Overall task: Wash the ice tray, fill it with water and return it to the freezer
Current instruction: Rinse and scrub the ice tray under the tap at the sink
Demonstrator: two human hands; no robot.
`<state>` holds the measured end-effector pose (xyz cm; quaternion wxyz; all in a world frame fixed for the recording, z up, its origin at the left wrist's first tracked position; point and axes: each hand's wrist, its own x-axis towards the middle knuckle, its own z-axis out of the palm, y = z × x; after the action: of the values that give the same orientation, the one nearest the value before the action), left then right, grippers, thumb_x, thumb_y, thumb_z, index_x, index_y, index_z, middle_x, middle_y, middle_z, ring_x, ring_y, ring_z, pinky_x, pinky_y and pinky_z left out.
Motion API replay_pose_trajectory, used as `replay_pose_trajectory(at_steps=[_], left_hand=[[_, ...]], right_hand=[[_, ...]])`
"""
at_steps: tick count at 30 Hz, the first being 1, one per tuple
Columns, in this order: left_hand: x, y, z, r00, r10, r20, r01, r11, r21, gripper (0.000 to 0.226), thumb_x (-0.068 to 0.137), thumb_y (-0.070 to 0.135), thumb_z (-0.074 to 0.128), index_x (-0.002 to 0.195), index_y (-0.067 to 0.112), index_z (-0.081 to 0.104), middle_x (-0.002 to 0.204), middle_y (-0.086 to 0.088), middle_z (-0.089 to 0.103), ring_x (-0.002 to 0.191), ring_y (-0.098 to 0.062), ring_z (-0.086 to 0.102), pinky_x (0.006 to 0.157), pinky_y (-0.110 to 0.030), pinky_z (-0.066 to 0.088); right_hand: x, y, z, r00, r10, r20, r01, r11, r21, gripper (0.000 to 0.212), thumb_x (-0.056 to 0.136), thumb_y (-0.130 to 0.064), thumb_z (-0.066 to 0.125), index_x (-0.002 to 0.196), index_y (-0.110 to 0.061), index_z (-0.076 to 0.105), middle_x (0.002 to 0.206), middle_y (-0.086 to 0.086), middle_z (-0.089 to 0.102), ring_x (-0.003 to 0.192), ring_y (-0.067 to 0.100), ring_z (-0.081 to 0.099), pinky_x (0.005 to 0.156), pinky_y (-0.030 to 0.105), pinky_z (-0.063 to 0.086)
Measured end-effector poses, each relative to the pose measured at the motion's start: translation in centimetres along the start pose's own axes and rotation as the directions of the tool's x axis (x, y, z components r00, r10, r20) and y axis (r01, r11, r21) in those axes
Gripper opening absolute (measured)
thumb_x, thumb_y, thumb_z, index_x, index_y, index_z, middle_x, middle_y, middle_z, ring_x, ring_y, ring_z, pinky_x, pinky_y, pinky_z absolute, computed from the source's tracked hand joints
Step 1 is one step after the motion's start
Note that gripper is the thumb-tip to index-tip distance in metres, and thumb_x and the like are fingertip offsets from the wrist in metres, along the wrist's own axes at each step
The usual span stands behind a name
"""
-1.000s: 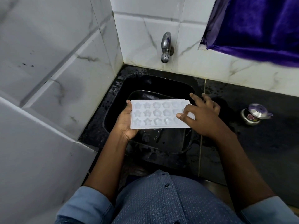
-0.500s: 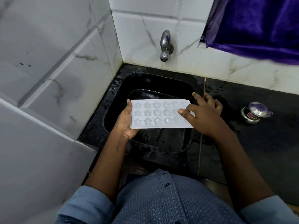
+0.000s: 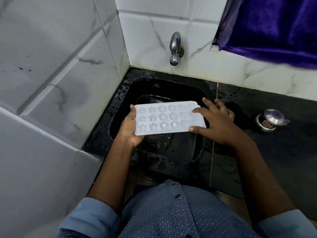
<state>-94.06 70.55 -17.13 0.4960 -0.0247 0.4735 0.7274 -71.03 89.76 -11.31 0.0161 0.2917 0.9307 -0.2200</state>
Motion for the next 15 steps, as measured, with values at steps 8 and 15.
replay_pose_trajectory(at_steps=[8,15], left_hand=[[0.13,0.35,-0.15,1.000,0.002,-0.009,-0.002,1.000,0.000,0.071,0.106,0.066,0.033,0.129,0.008,0.067,0.123,-0.018,0.076,0.105,-0.034,0.078,0.074,-0.049,0.065],[0.34,-0.08,-0.05,1.000,-0.008,-0.007,0.008,1.000,-0.003,0.071,0.106,0.066,0.033,0.129,0.008,0.067,0.123,-0.019,0.076,0.105,-0.034,0.077,0.074,-0.050,0.066]], right_hand=[[-0.42,-0.12,0.42,1.000,-0.023,0.021,0.024,0.998,-0.050,0.038,0.082,-0.063,0.076,0.106,-0.039,0.059,0.175,-0.010,0.006,0.160,0.021,-0.010,0.121,0.050,-0.001],[-0.36,-0.46,-0.08,0.999,-0.034,0.005,0.034,0.998,-0.055,0.037,0.087,-0.071,0.065,0.111,-0.043,0.070,0.175,-0.010,0.007,0.159,0.020,-0.010,0.122,0.049,-0.004]])
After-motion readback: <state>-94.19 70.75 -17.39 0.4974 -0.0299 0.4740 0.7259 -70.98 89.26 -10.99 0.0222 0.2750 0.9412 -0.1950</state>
